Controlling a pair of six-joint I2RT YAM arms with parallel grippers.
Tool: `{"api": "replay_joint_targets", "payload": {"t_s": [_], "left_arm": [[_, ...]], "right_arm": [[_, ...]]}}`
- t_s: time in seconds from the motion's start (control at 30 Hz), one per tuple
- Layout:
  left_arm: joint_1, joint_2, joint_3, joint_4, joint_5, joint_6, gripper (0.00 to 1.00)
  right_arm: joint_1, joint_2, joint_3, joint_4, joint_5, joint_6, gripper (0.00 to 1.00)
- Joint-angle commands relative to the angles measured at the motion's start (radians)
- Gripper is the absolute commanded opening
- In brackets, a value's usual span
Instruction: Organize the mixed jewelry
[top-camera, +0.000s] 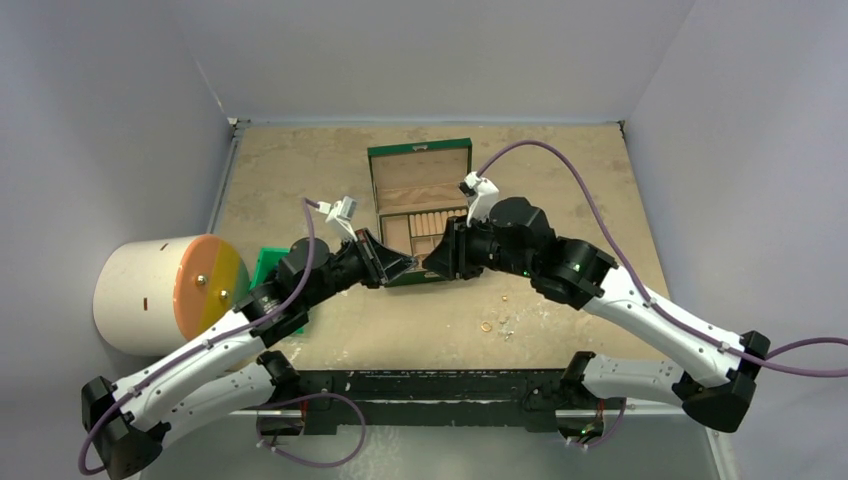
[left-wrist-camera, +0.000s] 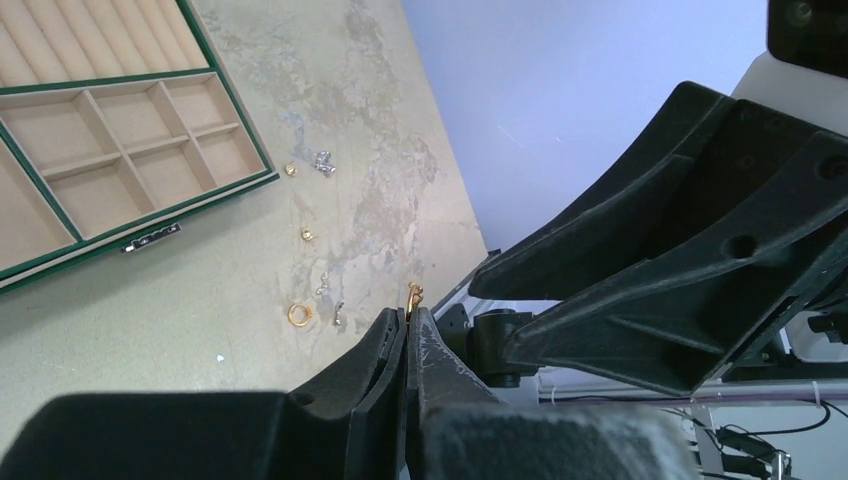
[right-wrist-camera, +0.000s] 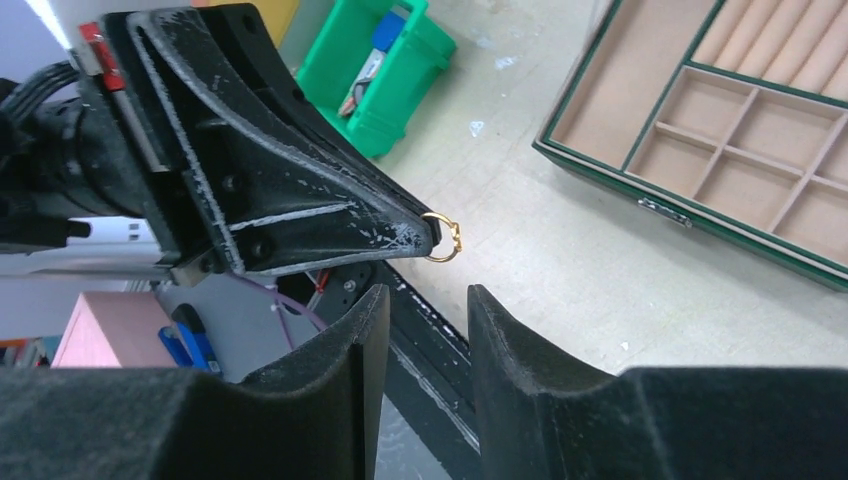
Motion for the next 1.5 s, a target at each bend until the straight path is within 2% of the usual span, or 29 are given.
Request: {"api": "replay_joint_targets", "payload": {"t_s": [0.0, 0.27, 0.5, 0.63, 0.87, 1.3, 1.47], "left_arm": [[0.003, -0.059, 0.032, -0.017, -0.028, 0.067, 0.0], [0.006, -0.164, 0.042, -0.07, -0.032, 0.152, 0.0], [0.005, -0.224, 0.032, 0.013, -0.001, 0.153, 0.0], [0.005, -0.218, 0.035, 0.117, 0.065, 0.134, 0.0], [0.006, -0.166, 0.041, 0.245, 0.176, 0.087, 0.0], [0.006, -0.152, 0.033, 0.321, 0.217, 0.057, 0.0], [0.006, -0.155, 0.03, 0.322, 0.222, 0.053, 0.0]], "right_arm": [[-0.019, -0.003, 0.081, 0.006, -0.1, -0.049, 0.38], [-0.143, -0.032, -0.013, 0.264, -0.441, -0.01, 0.42], [-0.177, -0.042, -0.094, 0.5, -0.553, 0.058, 0.45], [-0.178, -0.064, -0.142, 0.625, -0.592, 0.086, 0.46], [-0.177, -0.105, -0.2, 0.731, -0.623, 0.112, 0.47], [-0.178, -0.14, -0.232, 0.736, -0.601, 0.145, 0.42], [-0.178, -0.158, -0.247, 0.737, -0.594, 0.154, 0.35]]}}
